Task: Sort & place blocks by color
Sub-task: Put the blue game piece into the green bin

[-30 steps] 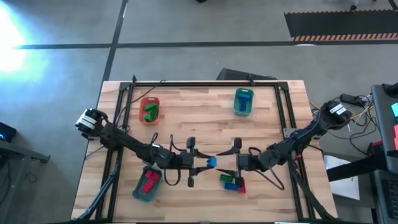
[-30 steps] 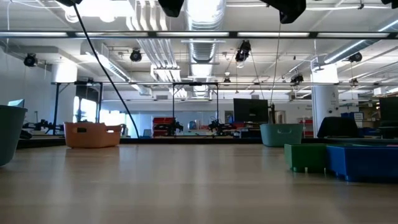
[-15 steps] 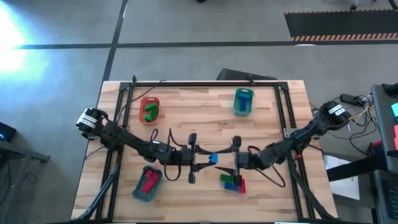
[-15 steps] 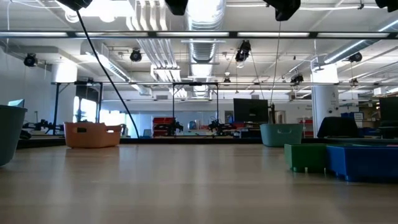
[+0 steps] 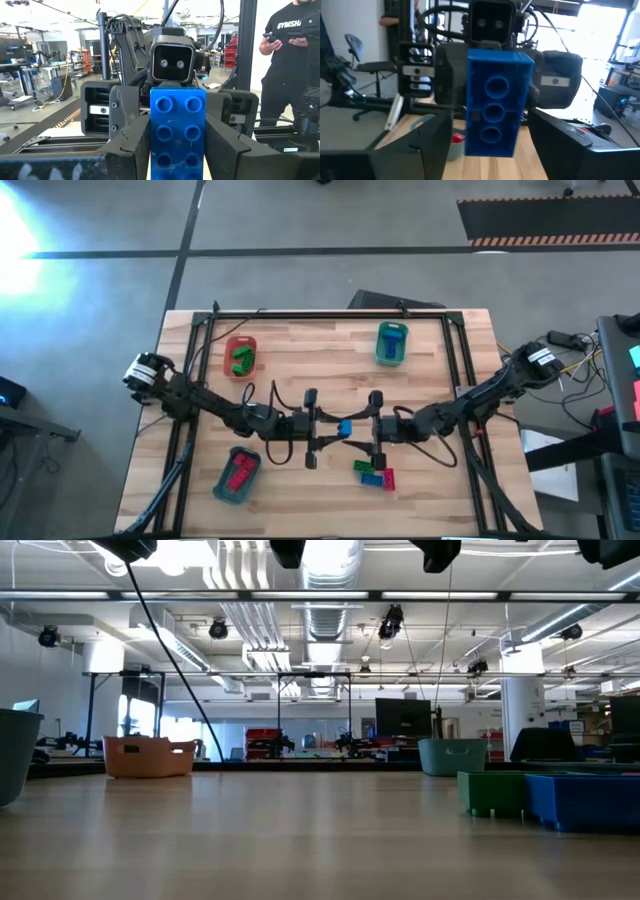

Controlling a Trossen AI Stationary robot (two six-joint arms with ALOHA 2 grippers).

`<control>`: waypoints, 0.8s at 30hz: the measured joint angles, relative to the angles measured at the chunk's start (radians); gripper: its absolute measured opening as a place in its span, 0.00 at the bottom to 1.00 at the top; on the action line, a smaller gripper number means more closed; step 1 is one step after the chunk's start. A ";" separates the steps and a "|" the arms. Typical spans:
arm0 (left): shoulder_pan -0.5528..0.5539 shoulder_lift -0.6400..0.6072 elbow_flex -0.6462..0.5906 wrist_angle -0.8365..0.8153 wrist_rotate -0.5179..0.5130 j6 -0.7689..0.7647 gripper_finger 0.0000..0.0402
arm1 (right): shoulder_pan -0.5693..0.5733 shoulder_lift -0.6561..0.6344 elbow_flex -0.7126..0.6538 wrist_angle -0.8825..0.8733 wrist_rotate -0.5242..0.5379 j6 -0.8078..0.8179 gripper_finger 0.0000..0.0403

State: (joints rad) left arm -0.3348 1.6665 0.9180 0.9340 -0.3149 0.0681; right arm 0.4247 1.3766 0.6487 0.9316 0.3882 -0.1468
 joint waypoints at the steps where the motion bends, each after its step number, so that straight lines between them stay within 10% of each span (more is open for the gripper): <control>1: 0.000 0.000 0.000 0.000 0.000 0.000 0.31 | 0.000 0.000 0.000 -0.003 0.001 -0.003 0.59; 13: 0.001 0.000 0.000 0.002 -0.006 0.013 0.32 | -0.006 0.000 0.000 0.001 -0.002 -0.009 0.30; 24: 0.002 -0.009 -0.011 -0.012 0.001 -0.005 0.57 | -0.008 0.000 0.000 -0.024 0.005 -0.026 0.30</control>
State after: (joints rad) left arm -0.3332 1.6576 0.9067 0.9221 -0.3138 0.0632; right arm 0.4170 1.3766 0.6487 0.9080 0.3927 -0.1730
